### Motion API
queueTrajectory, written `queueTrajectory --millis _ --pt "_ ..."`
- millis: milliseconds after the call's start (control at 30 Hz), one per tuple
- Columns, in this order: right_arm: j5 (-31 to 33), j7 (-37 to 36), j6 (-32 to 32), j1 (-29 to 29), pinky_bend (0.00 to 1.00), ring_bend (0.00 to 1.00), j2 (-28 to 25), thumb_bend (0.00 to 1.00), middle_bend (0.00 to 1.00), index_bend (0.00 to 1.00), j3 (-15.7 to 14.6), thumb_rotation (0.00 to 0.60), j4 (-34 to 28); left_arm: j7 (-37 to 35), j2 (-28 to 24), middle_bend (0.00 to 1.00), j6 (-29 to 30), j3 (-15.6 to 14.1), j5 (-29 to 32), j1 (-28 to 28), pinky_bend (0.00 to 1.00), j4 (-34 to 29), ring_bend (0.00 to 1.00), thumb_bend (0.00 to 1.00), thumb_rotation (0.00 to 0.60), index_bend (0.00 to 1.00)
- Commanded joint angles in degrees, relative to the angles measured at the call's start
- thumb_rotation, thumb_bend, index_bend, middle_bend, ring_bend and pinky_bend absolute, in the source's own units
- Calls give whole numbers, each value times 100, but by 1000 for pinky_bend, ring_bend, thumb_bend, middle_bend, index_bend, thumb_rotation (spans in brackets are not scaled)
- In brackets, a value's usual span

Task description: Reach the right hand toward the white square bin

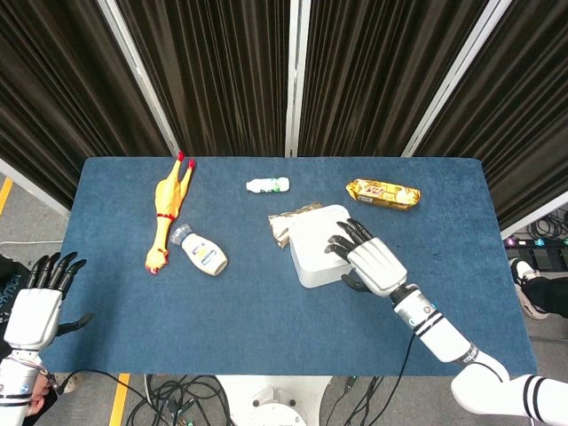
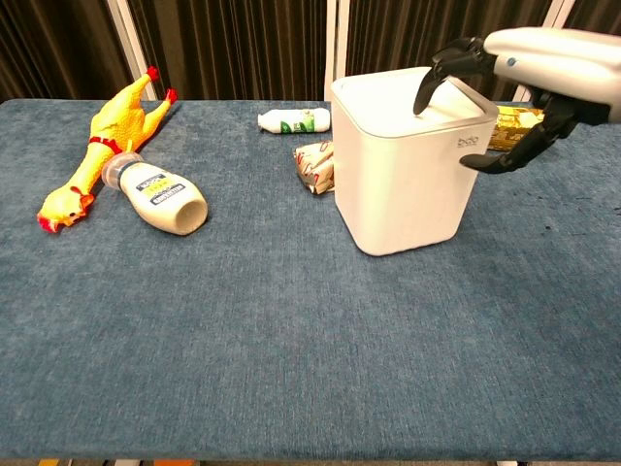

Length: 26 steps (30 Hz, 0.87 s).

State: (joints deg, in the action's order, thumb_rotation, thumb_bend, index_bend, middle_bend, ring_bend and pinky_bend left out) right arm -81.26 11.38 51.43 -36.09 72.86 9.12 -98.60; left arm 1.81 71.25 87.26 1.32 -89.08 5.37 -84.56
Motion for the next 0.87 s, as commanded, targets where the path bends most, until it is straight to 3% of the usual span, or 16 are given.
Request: queueTrajectory --millis 33,167,300,400,567,867 --pt "12 30 136 -15 0 0 80 212 283 306 0 600 24 -28 5 81 15 -6 10 -18 3 27 0 0 600 149" --pt "-268 -204 915 205 0 0 -3 214 233 271 144 600 -57 -73 -1 81 64 6 -1 -33 3 62 0 0 600 149" --pt "-378 -438 1472 493 0 0 -350 234 179 96 187 600 -187 -75 -6 81 88 7 -35 -29 3 59 0 0 600 149" --pt "-418 -650 1833 782 0 0 -661 250 148 35 122 600 -247 -103 2 81 118 4 -69 -31 3 44 0 0 600 149" --pt "-509 -949 2497 1405 0 0 -939 256 119 19 -179 600 -154 -99 13 81 139 -1 -70 -48 3 41 0 0 600 149" --pt "-810 -1363 3617 2595 0 0 -894 256 119 19 -928 600 190 -43 -33 81 165 -23 -82 -80 3 -60 0 0 600 149"
